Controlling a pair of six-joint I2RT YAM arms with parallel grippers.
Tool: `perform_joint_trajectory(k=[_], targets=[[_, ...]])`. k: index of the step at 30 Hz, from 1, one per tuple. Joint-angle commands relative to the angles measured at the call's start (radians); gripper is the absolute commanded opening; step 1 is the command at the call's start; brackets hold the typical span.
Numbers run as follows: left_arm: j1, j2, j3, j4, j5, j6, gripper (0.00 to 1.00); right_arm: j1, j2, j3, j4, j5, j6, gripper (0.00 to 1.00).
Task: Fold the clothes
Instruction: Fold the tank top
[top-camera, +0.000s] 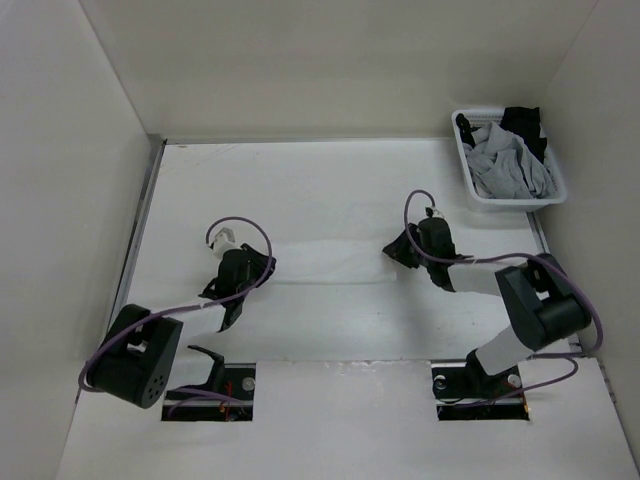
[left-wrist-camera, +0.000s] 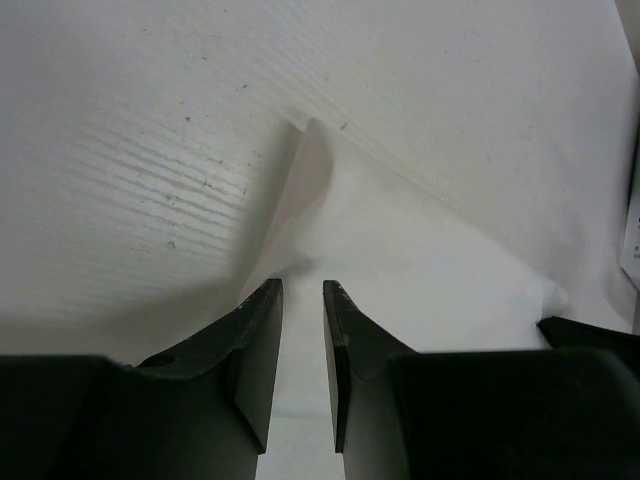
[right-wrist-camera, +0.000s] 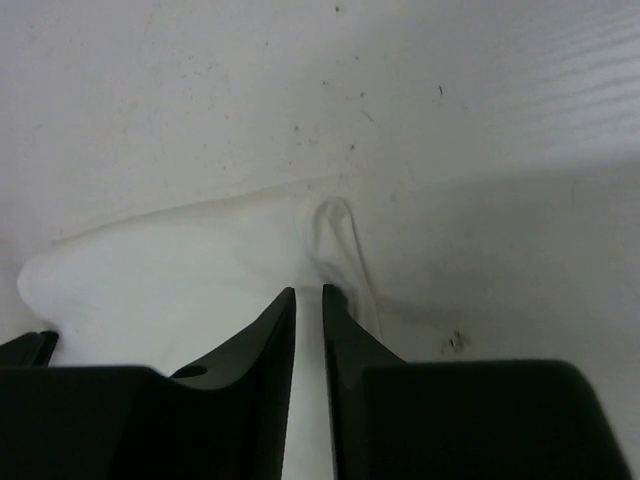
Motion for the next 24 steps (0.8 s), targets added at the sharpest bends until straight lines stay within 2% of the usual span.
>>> perform_joint_trajectory(k=[1, 4, 8, 11, 15, 17, 21, 24], targets=[[0.025, -0.105, -0.018, 0.039, 0.034, 0.021, 0.22, -0.005, -0.145, -0.072, 0.085, -0.001, -0.013, 0.27], [0.016, -0.202, -0.010, -0.025, 0.032, 0.041, 0.23, -0.010, -0.231, -0.144, 0.071, 0.001, -0.020, 0.39], [0.007, -0.297, 0.016, -0.111, 0.023, 0.076, 0.25, -0.027, -0.260, -0.207, 0.050, -0.001, 0.021, 0.43], [0.022, -0.323, 0.019, -0.125, 0.034, 0.083, 0.26, -0.025, -0.227, -0.175, -0.002, -0.013, 0.027, 0.47], [0.033, -0.340, 0.018, -0.125, 0.054, 0.083, 0.26, -0.014, -0.153, -0.129, 0.002, -0.099, 0.032, 0.46], [0.033, -0.342, 0.018, -0.125, 0.055, 0.081, 0.26, -0.014, -0.116, -0.121, 0.030, -0.122, 0.059, 0.39], [0.033, -0.348, 0.016, -0.125, 0.061, 0.076, 0.26, -0.020, -0.090, -0.122, 0.071, -0.116, 0.107, 0.09], [0.024, -0.356, 0.021, -0.125, 0.068, 0.072, 0.26, -0.039, -0.188, -0.153, 0.053, -0.058, 0.113, 0.03]])
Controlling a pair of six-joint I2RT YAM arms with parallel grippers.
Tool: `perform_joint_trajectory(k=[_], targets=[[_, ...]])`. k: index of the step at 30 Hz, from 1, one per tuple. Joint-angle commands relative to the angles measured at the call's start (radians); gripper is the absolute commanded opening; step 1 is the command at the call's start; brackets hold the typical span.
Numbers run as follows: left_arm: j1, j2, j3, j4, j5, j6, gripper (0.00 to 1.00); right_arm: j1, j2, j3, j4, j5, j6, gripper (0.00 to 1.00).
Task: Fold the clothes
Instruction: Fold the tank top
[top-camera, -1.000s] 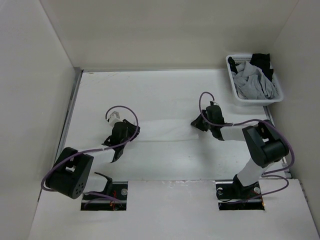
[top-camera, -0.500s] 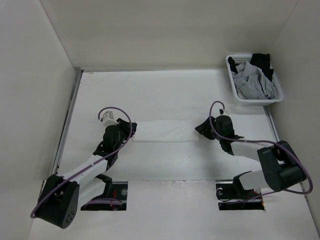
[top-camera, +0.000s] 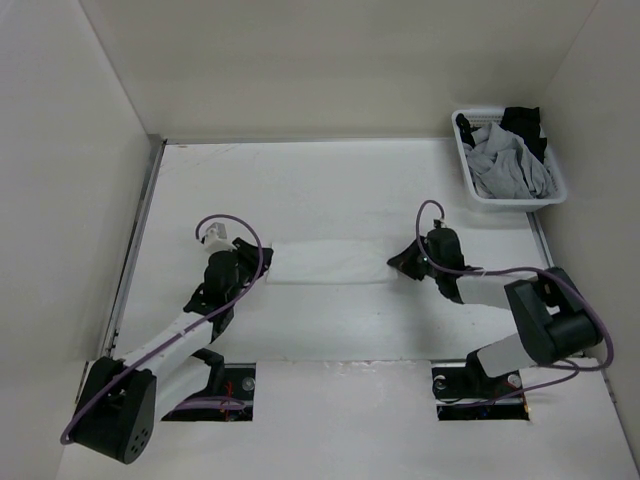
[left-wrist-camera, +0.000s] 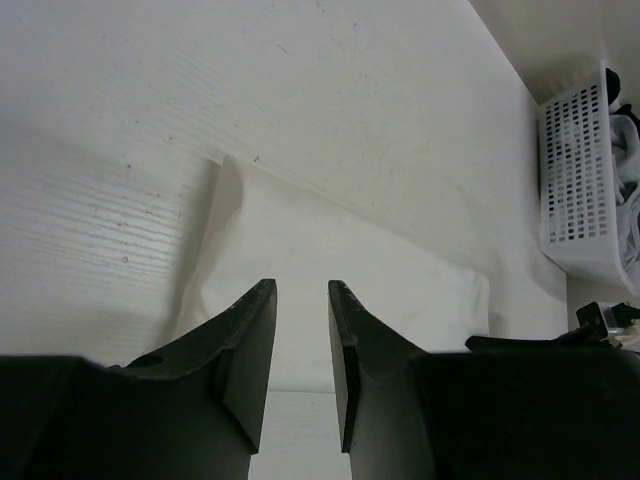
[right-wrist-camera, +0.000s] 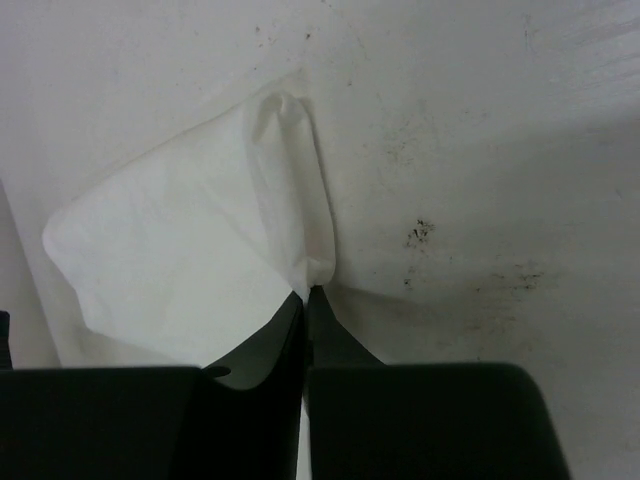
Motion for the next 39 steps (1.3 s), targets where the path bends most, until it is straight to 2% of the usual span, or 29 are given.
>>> perform_joint_trajectory(k=[1, 7, 11, 16, 21, 30, 32, 35, 37, 39], targets=[[-0.013, -0.027, 0.037, 0.026, 0.021, 0.005, 0.26, -0.026, -0.142, -0.024, 0.002, 0.058, 0.021, 0.02], [-0.118, 0.002, 0.063, 0.036, 0.009, -0.026, 0.26, -0.054, -0.468, 0.012, -0.354, 0.197, -0.116, 0.02], [-0.181, 0.010, 0.070, 0.049, -0.005, -0.044, 0.26, -0.038, -0.542, 0.128, -0.518, 0.291, -0.208, 0.03], [-0.214, -0.015, 0.073, 0.055, -0.005, -0.048, 0.26, 0.121, -0.436, 0.274, -0.604, 0.378, -0.252, 0.03], [-0.216, -0.076, 0.061, 0.046, 0.009, -0.048, 0.27, 0.316, -0.235, 0.435, -0.682, 0.486, -0.260, 0.04], [-0.173, -0.142, 0.014, 0.042, 0.069, -0.048, 0.27, 0.498, 0.160, 0.773, -0.814, 0.537, -0.231, 0.05], [-0.155, -0.144, 0.003, 0.047, 0.084, -0.051, 0.28, 0.521, 0.239, 0.843, -0.840, 0.540, -0.219, 0.09], [-0.124, -0.145, -0.006, 0.050, 0.113, -0.051, 0.28, 0.561, 0.326, 0.926, -0.856, 0.529, -0.191, 0.26], [-0.098, -0.153, -0.014, 0.050, 0.132, -0.052, 0.28, 0.592, 0.337, 0.951, -0.856, 0.527, -0.183, 0.34], [-0.076, -0.157, -0.020, 0.046, 0.141, -0.055, 0.28, 0.606, 0.302, 0.945, -0.842, 0.527, -0.174, 0.37]])
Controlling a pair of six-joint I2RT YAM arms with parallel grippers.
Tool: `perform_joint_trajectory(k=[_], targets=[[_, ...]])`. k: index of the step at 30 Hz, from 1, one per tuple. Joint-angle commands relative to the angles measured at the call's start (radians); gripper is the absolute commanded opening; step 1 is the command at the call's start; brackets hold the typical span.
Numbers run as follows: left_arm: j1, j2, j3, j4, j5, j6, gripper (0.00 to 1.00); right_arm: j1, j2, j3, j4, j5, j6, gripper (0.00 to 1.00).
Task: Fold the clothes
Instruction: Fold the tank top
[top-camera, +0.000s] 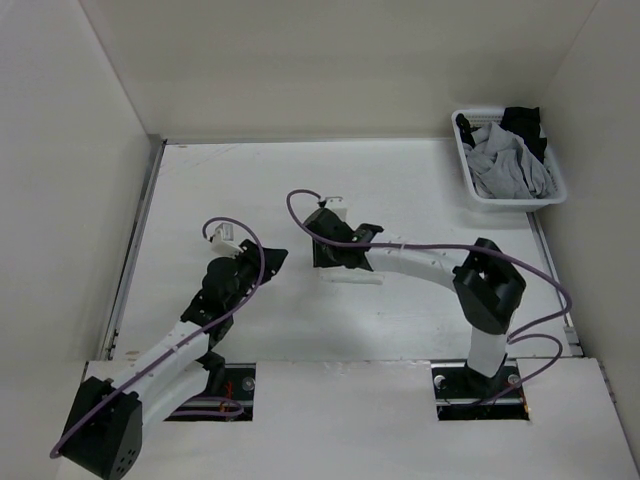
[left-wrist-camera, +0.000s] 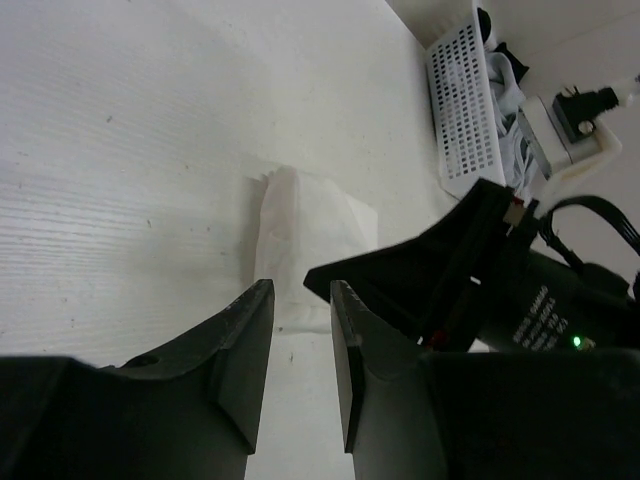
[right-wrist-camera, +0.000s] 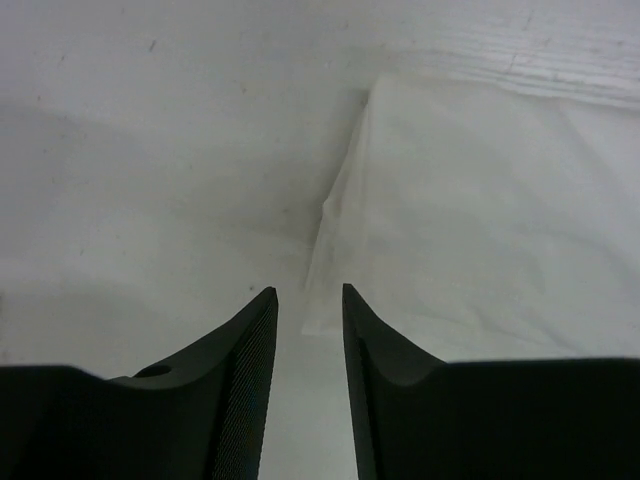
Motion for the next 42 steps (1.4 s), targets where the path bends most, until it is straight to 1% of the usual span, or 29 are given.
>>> perform_joint_trajectory(k=[1, 3, 4, 6, 8, 10, 12, 14, 15, 18, 21, 23, 26, 32, 34, 35, 37, 38, 40, 42], targets=[[0.032, -0.026, -0.019, 0.044, 0.048, -0.008, 0.28, 0.037, -0.072, 0.028, -0.005, 0.020, 0.023, 0.38], [0.038, -0.023, -0.022, 0.049, 0.053, -0.008, 0.28, 0.041, -0.149, -0.038, 0.050, 0.025, 0.015, 0.39], [0.038, -0.018, -0.022, 0.049, 0.055, -0.008, 0.28, 0.041, -0.190, -0.085, 0.087, 0.023, 0.015, 0.37], [0.028, -0.006, -0.020, 0.052, 0.055, -0.005, 0.28, 0.038, -0.275, -0.199, 0.173, 0.013, 0.018, 0.26], [0.012, -0.003, -0.022, 0.055, 0.048, 0.001, 0.29, 0.022, -0.380, -0.329, 0.250, 0.005, 0.028, 0.10], [-0.001, 0.005, -0.023, 0.046, 0.038, 0.012, 0.29, 0.022, -0.497, -0.441, 0.316, 0.005, 0.022, 0.02], [-0.015, 0.024, -0.019, 0.041, 0.035, 0.024, 0.31, 0.022, -0.650, -0.558, 0.375, 0.004, 0.012, 0.01], [-0.040, 0.052, 0.000, 0.041, 0.030, 0.038, 0.34, 0.022, -0.838, -0.664, 0.408, 0.002, -0.006, 0.02], [-0.053, 0.064, 0.007, 0.041, 0.024, 0.043, 0.36, 0.023, -0.932, -0.708, 0.417, 0.002, -0.008, 0.05], [-0.130, 0.126, 0.061, 0.017, -0.014, 0.078, 0.40, 0.015, -1.195, -0.826, 0.457, 0.000, 0.012, 0.19], [-0.202, 0.166, 0.099, -0.031, -0.073, 0.107, 0.43, -0.009, -1.380, -0.931, 0.495, 0.011, 0.038, 0.34], [-0.231, 0.169, 0.106, -0.063, -0.100, 0.119, 0.44, -0.041, -1.442, -0.980, 0.485, 0.010, 0.060, 0.40], [-0.245, 0.152, 0.100, -0.123, -0.145, 0.129, 0.44, -0.086, -1.447, -1.037, 0.466, -0.004, 0.095, 0.43], [-0.251, 0.107, 0.098, -0.201, -0.203, 0.139, 0.44, -0.135, -1.315, -1.081, 0.497, -0.009, 0.115, 0.44], [-0.271, 0.123, 0.128, -0.192, -0.208, 0.145, 0.44, -0.153, -1.248, -1.062, 0.517, -0.023, 0.103, 0.35], [-0.284, 0.144, 0.151, -0.185, -0.215, 0.153, 0.44, -0.164, -1.210, -1.048, 0.527, -0.036, 0.091, 0.28], [-0.311, 0.199, 0.194, -0.156, -0.244, 0.173, 0.43, -0.187, -1.127, -1.016, 0.566, -0.061, 0.062, 0.15], [-0.320, 0.236, 0.217, -0.140, -0.258, 0.187, 0.42, -0.199, -1.084, -0.999, 0.584, -0.073, 0.052, 0.11], [-0.336, 0.305, 0.259, -0.119, -0.278, 0.211, 0.42, -0.228, -0.987, -0.974, 0.638, -0.090, 0.037, 0.11], [-0.337, 0.379, 0.291, -0.097, -0.291, 0.222, 0.42, -0.268, -0.878, -0.931, 0.664, -0.119, 0.022, 0.15]])
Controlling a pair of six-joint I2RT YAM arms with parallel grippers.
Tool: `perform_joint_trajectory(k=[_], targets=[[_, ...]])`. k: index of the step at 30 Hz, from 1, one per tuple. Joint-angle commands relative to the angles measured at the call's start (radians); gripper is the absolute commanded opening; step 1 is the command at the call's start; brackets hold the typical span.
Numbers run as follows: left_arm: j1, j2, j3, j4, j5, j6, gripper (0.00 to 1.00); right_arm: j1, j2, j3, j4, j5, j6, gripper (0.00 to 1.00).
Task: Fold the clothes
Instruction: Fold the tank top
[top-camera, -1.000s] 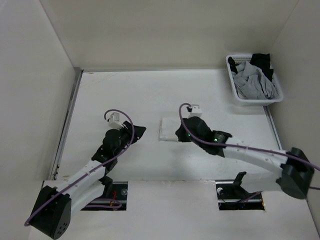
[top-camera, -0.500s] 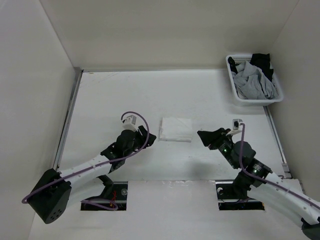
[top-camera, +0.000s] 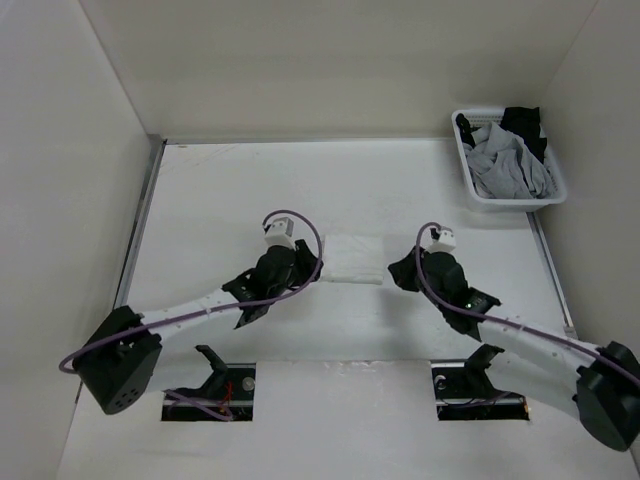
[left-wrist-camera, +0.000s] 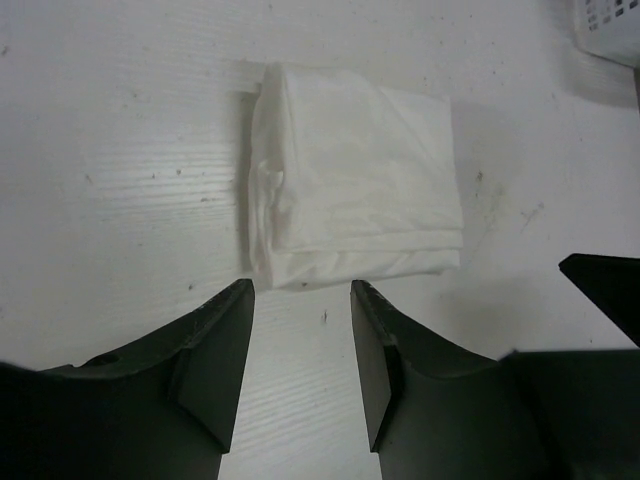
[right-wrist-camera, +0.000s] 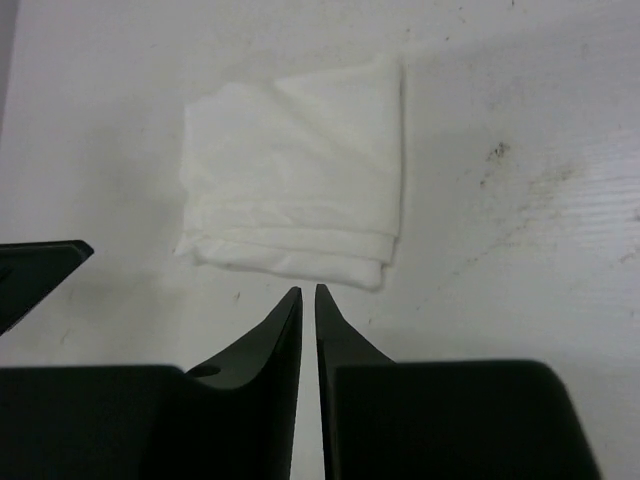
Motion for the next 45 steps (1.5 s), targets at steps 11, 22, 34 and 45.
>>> perform_joint_trajectory(k=[11, 22, 34, 45], targets=[[-0.002, 0.277, 0.152, 0.138, -0.045, 0.095, 0.35, -0.174, 0.527, 0.318, 0.185, -0.094, -0.089, 0.42], [-0.014, 0.369, 0.189, 0.156, -0.011, 0.097, 0.28, -0.225, 0.765, 0.438, 0.179, -0.103, -0.046, 0.38], [0.000, 0.391, 0.157, 0.153, 0.017, 0.074, 0.14, -0.243, 0.824, 0.458, 0.214, -0.152, -0.016, 0.19], [0.011, 0.376, 0.136, 0.162, 0.057, 0.043, 0.05, -0.243, 0.825, 0.450, 0.231, -0.144, -0.002, 0.08]])
